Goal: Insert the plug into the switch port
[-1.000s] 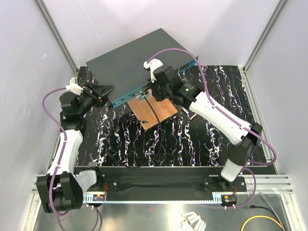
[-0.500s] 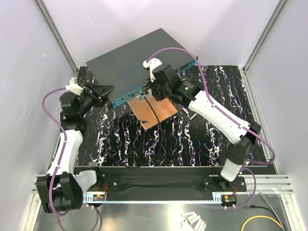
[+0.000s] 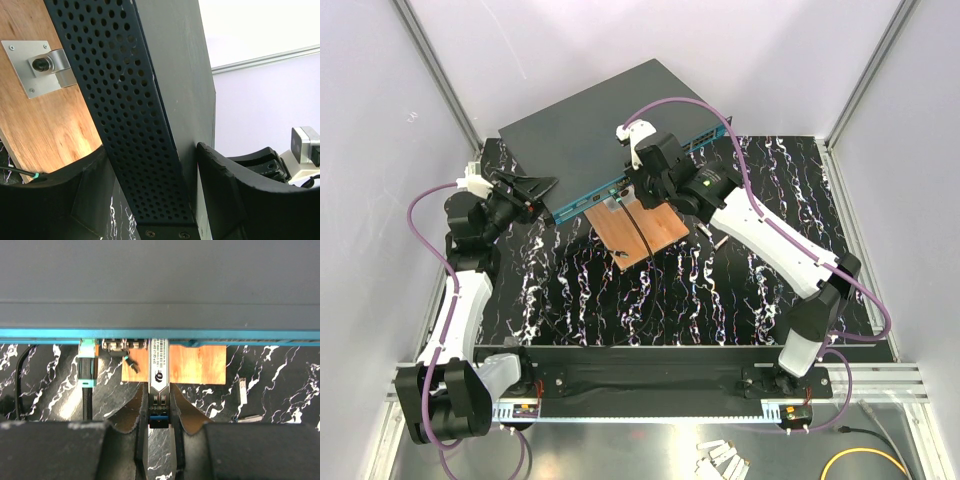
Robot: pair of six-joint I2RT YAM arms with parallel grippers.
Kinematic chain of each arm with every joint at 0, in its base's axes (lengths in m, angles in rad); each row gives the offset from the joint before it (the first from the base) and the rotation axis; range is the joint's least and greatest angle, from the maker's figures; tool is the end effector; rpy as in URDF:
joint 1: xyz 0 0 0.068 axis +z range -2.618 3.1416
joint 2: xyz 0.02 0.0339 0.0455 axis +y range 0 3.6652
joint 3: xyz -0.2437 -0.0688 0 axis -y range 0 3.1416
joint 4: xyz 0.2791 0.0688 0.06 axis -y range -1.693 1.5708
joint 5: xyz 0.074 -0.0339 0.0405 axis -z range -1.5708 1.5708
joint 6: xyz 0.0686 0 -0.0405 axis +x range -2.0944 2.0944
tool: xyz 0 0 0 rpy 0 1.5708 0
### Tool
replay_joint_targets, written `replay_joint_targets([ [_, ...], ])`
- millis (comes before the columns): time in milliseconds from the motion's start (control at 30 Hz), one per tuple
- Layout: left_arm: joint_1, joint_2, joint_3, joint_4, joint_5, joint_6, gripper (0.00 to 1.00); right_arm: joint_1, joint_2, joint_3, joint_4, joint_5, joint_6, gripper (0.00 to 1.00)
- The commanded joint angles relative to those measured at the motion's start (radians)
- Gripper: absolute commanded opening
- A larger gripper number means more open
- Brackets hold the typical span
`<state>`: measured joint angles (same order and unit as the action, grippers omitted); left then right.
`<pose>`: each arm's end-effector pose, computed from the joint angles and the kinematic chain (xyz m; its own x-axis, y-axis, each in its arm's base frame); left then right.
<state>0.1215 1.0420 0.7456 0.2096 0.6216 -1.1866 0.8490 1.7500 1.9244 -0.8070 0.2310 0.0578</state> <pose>0.3133 -0.0020 0.2885 -0.4748 -0.8173 -0.3266 0.0991 0.3191 -0.9425 0.3035 0.3210 0.3776 -0.4252 -0.3979 -0.8130 -0.5851 0.8061 -0.0886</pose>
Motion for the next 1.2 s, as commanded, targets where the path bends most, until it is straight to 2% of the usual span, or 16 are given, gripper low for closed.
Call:
replay_joint_targets([
  [0, -0.022, -0.02, 0.005, 0.068, 0.009, 0.024, 0.65, 0.022, -0.003, 0.054, 0.086, 0.034, -0.004, 0.0],
  [633, -0.029, -0.014, 0.014, 0.045, 0.004, 0.03, 0.64, 0.036, 0.042, 0.082, 0.075, 0.105, -0.044, 0.0],
  [900, -0.034, -0.011, 0.012, 0.047, 0.001, 0.03, 0.65, 0.036, 0.062, 0.137, 0.085, 0.051, -0.035, 0.0],
  [1133, -0.034, -0.008, 0.017, 0.037, 0.001, 0.035, 0.65, 0.036, 0.097, 0.189, 0.071, 0.033, -0.053, 0.12],
  [1167, -0.033, -0.01, 0.017, 0.036, 0.001, 0.035, 0.65, 0.036, 0.094, 0.182, 0.069, 0.031, -0.082, 0.16],
])
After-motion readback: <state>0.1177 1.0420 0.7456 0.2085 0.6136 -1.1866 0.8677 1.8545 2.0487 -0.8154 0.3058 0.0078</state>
